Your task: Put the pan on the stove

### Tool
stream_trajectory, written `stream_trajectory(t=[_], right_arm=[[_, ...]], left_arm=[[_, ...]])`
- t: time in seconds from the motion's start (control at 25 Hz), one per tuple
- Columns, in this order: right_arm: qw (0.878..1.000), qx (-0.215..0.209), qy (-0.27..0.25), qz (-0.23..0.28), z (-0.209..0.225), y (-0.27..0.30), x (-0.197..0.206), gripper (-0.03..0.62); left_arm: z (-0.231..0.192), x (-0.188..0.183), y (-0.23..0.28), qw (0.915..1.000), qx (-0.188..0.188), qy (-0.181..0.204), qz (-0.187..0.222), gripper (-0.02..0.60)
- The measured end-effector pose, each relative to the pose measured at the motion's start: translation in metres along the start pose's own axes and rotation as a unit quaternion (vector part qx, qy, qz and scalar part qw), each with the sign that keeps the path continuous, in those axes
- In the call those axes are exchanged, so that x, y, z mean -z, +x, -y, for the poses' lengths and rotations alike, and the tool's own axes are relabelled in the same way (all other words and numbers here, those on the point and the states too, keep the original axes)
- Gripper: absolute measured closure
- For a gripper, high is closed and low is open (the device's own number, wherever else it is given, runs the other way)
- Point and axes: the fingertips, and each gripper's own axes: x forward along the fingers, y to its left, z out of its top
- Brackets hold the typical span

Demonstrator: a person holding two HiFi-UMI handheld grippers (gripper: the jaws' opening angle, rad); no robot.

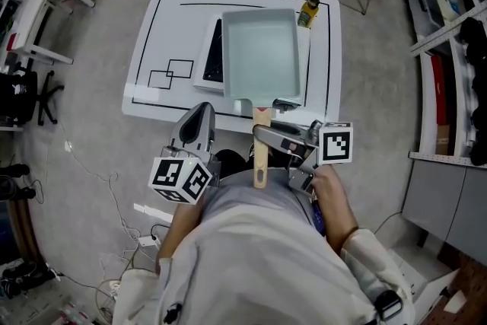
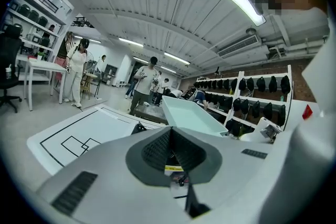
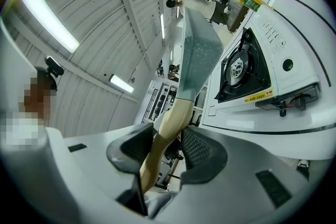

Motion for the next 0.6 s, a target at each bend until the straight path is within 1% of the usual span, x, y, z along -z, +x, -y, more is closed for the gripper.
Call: stream_trajectory(t=[0.28,0.6], right_arm=[[1.0,-0.002,0.004,0.01,0.007,0.004,-0.006,0.428],[1.0,0.008,0.007,0.022,0.014,0.014,-0.017,0.428]], left_arm=[[-0.011,0.003,0.005,0.9999,-0.007,0.003,-0.012,0.575],[-0.022,0.0,0.017,0.9998,-0.001,0.0,-0.021,0.575]])
